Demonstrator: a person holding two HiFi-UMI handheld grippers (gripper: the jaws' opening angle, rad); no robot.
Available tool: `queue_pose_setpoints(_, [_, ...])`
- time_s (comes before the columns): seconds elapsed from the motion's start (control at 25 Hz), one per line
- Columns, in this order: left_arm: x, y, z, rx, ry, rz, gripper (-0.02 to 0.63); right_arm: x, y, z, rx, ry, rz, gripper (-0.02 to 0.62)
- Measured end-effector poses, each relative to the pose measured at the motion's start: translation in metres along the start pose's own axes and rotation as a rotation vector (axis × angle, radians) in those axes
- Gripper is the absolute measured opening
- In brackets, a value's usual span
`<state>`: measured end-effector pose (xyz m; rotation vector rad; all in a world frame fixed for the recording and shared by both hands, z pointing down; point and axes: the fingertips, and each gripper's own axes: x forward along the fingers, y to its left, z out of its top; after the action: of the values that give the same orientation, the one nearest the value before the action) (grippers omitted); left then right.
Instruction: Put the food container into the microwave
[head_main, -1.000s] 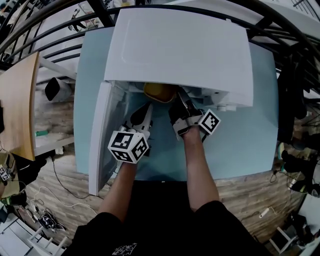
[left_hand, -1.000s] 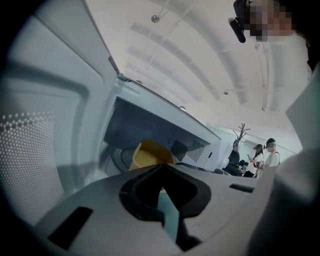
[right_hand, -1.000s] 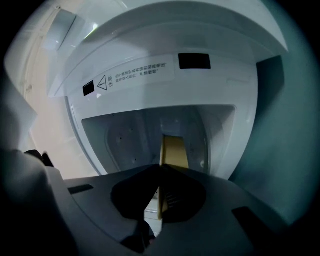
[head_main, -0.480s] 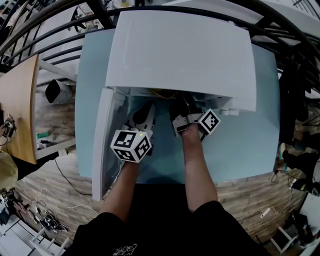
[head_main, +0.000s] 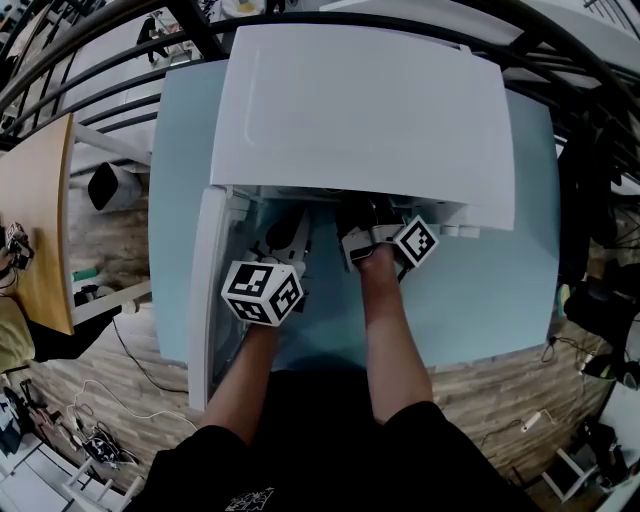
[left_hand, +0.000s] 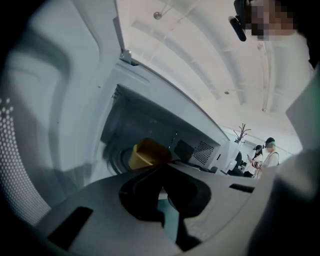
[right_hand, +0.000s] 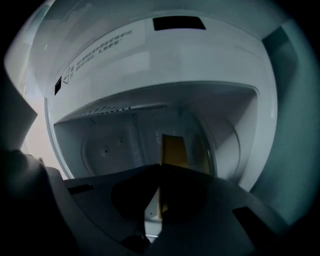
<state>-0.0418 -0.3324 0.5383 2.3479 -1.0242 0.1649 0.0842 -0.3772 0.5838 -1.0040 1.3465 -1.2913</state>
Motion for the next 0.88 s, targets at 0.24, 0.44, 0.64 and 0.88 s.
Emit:
queue_pose_setpoints(0.24, [0.0020,0.0028,-0.0005,-0.006,0.006,-0.007,0.006,-0.0008,-0.0025,-0.0014,0.002,-0.028,-0.007,0.018])
queue_pose_setpoints(0.44, [0.0026,0.0026,-0.0021,-0.008,0.010,-0.011,0.006,-0.0012,-0.0038,0.0003,-0.007,-0.044,-0.005,0.020])
queue_pose_setpoints(0.64, [0.0012,0.0027,-0.0019,-0.014,0.008,-0.016,0.006,-0.0017,-0.0054,-0.0022,-0.015,-0.050,-0.003,0.020])
queue_pose_setpoints(0.88, [0.0011,0.0028,-0.0023,-0.012,0.007,-0.012,0.006,-0.0026,-0.0084,-0.0034,-0.013,-0.051,-0.013,0.020])
